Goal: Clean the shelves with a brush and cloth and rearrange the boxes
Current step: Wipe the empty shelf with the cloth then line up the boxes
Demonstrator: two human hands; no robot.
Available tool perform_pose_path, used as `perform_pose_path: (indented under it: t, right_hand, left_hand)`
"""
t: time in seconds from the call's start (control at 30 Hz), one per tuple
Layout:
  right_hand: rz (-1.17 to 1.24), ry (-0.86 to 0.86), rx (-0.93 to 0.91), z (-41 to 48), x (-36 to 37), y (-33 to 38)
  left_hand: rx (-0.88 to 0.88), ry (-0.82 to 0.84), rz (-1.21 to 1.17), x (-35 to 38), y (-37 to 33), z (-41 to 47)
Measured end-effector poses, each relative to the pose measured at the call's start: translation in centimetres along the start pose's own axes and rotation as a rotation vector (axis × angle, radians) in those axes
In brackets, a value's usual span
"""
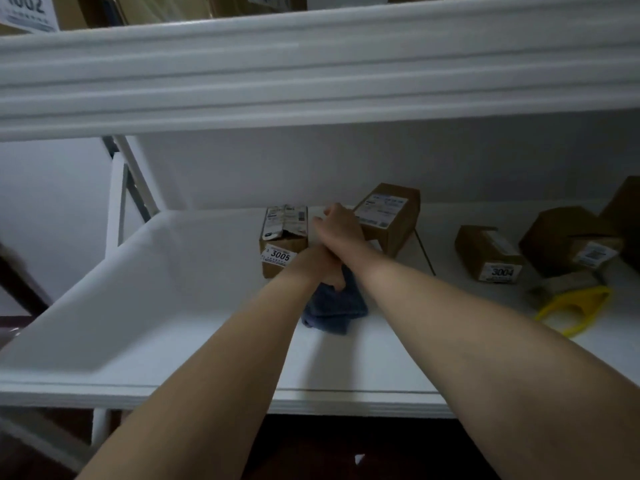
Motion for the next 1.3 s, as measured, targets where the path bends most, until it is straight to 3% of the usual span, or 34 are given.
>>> perform_pose_path:
  t: [0.23, 0.4, 0.57, 0.67, 0.73, 0.8, 0.87, 0.93, 1.0, 1.13, 1.3]
  right_hand:
    - [-0.093, -0.120, 0.216, -1.6, -4.6, -4.1]
    - [-0.165, -0.287, 0.220, -3.3, -8.0, -6.0]
    - [-0.058, -0.117, 0.056, -2.4, -5.5, -4.5]
    - [0.027, 0.028, 0.090, -1.5, -2.4, -2.6]
    - [0.130, 0.109, 0.106, -1.1, 0.4, -1.4]
    - [0.286, 0.167, 0.139, -1.1, 2.8, -0.5]
    - [0.418, 0.223, 0.154, -1.4, 4.5, 0.1]
    - [0.503, 0.228, 0.146, -1.5, 5.0, 0.4]
    - [0.555, 0.191, 0.093, -1.5, 4.4, 0.7]
    - [0.572, -0.043, -0.028, -1.7, 0.1, 0.9]
    - [0.580, -0.306, -0.139, -2.2, -9.1, -0.3]
  left_hand:
    - [0.069, 0.070, 0.219, -0.3, -1.5, 0.1]
    - [0.021, 0.049, 0.161, -0.5, -1.0, 0.2]
    - [-0.058, -0.291, -0.020, -1.7, -1.2, -0.1]
    - [-0.125, -0.647, -0.087, -4.5, 0.7, -1.2]
    - [-0.262, -0.775, -0.128, -6.1, 3.8, -2.0]
    - [-0.468, -0.652, -0.289, -5.9, 7.2, -2.1]
    - [-0.568, -0.442, -0.647, -4.1, 9.2, -2.2]
    - [-0.517, -0.390, -0.973, -3.0, 9.5, -2.6]
    - [-0.453, -0.483, -1.097, -3.4, 9.3, -2.9]
    - [-0.284, -0.593, -1.191, -6.3, 5.7, -3.5]
    - [-0.074, -0.614, -1.217, -9.7, -3.2, -3.0]
Point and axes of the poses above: each hand's wrist, its own z-axis towards the middle knuckle, its own x-axis out of the palm, y = z × x, the point moved 4 cm from there along z, towards the middle knuckle, and after that the axes turned 1 degree about -x, right-handed, at the moved point
